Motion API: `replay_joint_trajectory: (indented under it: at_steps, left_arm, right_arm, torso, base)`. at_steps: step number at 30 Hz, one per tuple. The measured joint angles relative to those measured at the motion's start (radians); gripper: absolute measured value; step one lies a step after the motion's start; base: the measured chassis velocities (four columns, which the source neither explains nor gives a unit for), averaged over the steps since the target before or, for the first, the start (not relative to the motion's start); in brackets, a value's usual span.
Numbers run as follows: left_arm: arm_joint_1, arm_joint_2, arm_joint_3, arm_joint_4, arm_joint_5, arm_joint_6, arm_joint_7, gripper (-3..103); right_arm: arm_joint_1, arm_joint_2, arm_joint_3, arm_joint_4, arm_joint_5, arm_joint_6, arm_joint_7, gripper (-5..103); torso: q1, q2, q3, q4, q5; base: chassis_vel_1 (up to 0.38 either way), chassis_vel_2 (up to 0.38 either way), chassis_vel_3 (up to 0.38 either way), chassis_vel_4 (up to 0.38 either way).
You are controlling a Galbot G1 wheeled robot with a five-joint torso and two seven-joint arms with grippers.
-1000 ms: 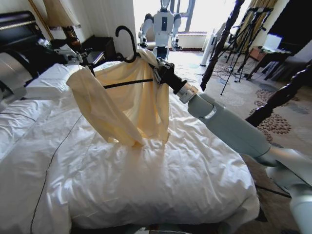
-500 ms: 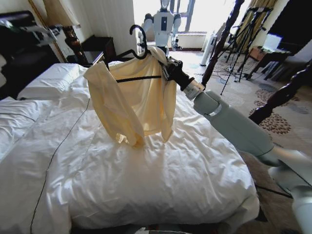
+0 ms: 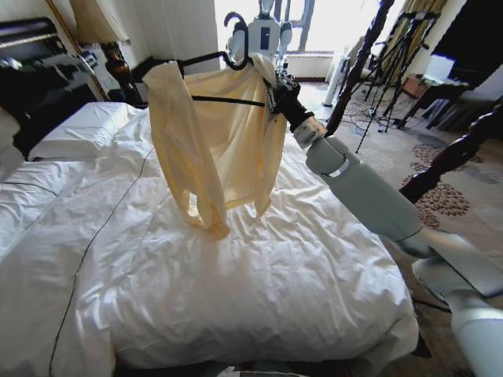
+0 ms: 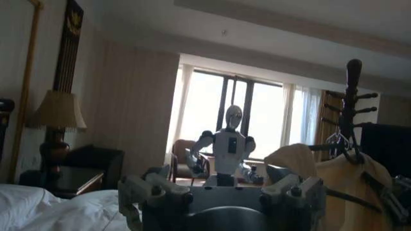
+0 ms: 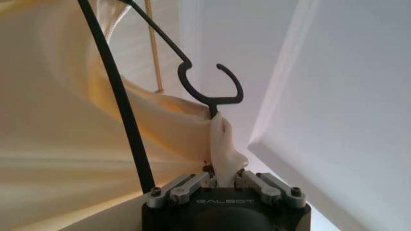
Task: Pick up the clothes from the bed and hang them on the clothes hanger.
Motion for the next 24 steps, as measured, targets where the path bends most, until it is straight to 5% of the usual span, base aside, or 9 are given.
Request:
replay_joint_trajectory:
  at_steps: [10,24]
  left_arm:
    - [0.031,-0.114,0.033,-0.126,-0.123,-0.028,-0.021,100]
    - [0.071,-0.205,0.051,-0.131,-0.081,-0.024,0.019,100]
  right_arm:
    - [0.024,0.075,-0.027,-0.054,-0.026,-0.022,0.021,7]
    - [0.061,0.151,-0.07,-0.059,-0.029,-0.042,0.037,7]
  torso:
    - [0.0,0.0,0.0,0.0003,-0.0004]
    - [0.0,0.0,0.0,0.0,-0.0002]
  base:
    - [0.0,0.0,0.0,0.0]
    - [0.0,0.0,0.0,0.0]
